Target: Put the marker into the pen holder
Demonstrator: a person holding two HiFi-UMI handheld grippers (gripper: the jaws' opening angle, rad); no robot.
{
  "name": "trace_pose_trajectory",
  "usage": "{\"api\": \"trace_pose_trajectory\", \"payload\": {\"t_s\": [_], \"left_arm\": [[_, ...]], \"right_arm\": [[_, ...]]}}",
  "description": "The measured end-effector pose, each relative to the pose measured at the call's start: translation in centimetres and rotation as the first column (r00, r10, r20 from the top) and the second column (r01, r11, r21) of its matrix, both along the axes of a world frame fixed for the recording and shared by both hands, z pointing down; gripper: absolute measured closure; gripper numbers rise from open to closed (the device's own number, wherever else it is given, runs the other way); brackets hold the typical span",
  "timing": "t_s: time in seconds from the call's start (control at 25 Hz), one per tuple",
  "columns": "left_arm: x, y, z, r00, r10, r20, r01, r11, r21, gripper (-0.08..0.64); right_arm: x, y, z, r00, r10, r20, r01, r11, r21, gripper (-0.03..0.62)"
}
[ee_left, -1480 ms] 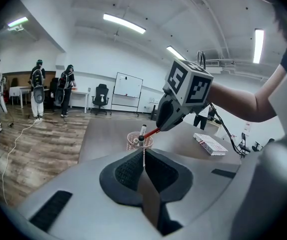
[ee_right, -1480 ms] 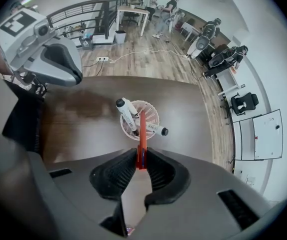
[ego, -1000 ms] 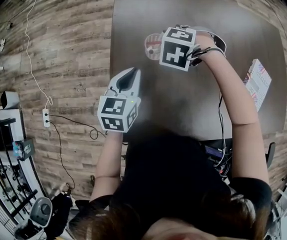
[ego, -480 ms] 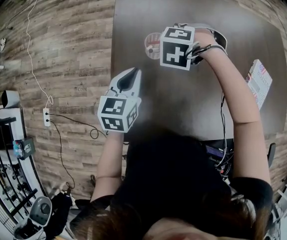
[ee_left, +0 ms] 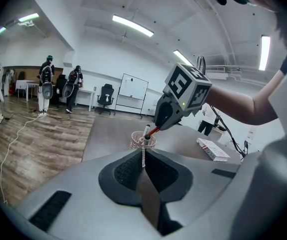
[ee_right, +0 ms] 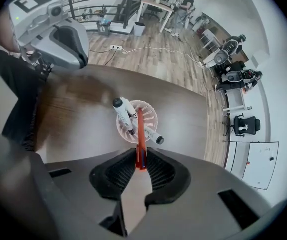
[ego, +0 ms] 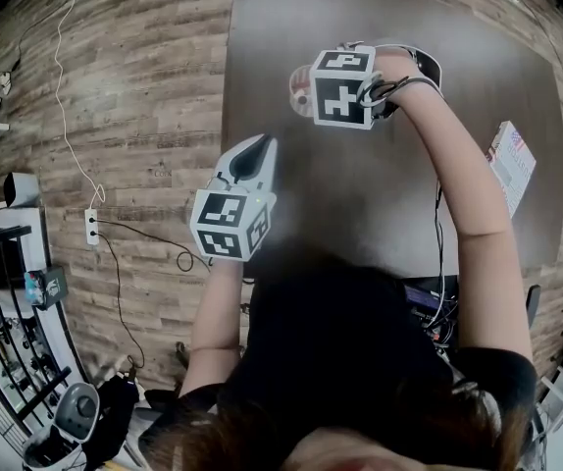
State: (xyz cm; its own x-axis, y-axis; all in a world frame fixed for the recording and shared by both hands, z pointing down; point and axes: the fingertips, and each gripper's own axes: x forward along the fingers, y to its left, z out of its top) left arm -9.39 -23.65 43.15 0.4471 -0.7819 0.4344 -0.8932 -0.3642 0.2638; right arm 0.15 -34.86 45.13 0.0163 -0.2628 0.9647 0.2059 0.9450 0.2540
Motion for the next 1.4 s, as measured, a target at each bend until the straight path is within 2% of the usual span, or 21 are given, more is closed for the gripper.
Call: {"api": "trace_pose_trajectory", "payload": {"t_s": [0.28, 0.44, 0.56, 0.8, 1.0, 1.2, 1.4], "left_arm": [[-0.1, 0.0, 0.0, 1.0, -0.001, -0.005, 0.001, 1.0, -0.004, 0.532], [0.1, 0.0, 0.1, 1.0, -0.001, -0.011, 0.001, 1.0, -0.005, 0.532], [-0.1, 0.2, -0.1, 1.0, -0.004, -0.016, 0.004, 1.0, -0.001, 0.532], [-0.3, 0.4, -0.4, 1.0, -0.015, -0.022, 0.016, 1.0, 0.009, 0.532], [-0.6, 0.2, -0.9, 0.999, -0.033, -0.019, 0.034, 0.999, 0.023, 0.532], [-1.1, 0.1, -1.7, 0.998, -0.068, -0.013, 0.069, 0.996, 0.051, 0.532], [-1.6, 0.1, -2.2, 0.995, -0.095, -0.011, 0.095, 0.993, 0.065, 0.532]], "right_arm": [[-1.3, -0.5, -0.8, 0.997, -0.021, 0.076, 0.016, 0.998, 0.058, 0.497], [-2.5, -1.0, -1.3, 0.981, -0.017, 0.192, -0.001, 0.995, 0.095, 0.491], [-3.4, -1.0, -2.3, 0.959, -0.023, 0.284, -0.014, 0.992, 0.128, 0.462], [-3.7, -0.3, -4.0, 0.893, 0.015, 0.45, -0.082, 0.988, 0.13, 0.451], [-2.2, 0.3, -4.5, 0.84, 0.073, 0.538, -0.168, 0.977, 0.13, 0.485], [0.0, 2.1, -4.0, 0.754, 0.184, 0.63, -0.271, 0.961, 0.044, 0.557], [2.6, 3.6, -3.4, 0.654, 0.311, 0.689, -0.412, 0.911, -0.02, 0.574]]}}
